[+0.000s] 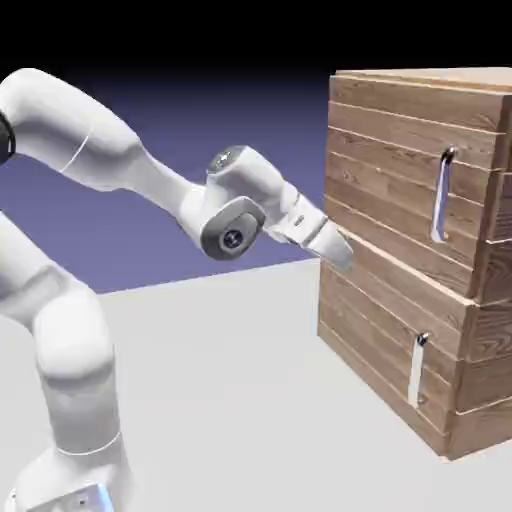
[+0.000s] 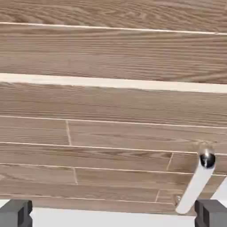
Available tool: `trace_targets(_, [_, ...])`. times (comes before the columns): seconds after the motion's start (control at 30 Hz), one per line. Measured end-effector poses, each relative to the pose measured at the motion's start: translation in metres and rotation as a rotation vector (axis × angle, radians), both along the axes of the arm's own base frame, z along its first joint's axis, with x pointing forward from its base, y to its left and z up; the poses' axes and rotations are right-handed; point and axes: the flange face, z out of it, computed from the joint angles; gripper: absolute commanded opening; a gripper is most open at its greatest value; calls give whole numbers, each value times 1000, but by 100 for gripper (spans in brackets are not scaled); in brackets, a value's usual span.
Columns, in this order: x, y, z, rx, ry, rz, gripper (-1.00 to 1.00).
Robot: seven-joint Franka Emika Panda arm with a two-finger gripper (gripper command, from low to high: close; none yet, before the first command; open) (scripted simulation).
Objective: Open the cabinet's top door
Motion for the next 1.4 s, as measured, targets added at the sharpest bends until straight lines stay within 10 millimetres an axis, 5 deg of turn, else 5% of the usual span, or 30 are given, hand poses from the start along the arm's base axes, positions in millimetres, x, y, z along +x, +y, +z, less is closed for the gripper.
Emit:
trace_targets(0.73, [-9,12,94,-886,-283,637,100])
trace_targets(1.4, [-3,-41,109,-1784,-391,929,100])
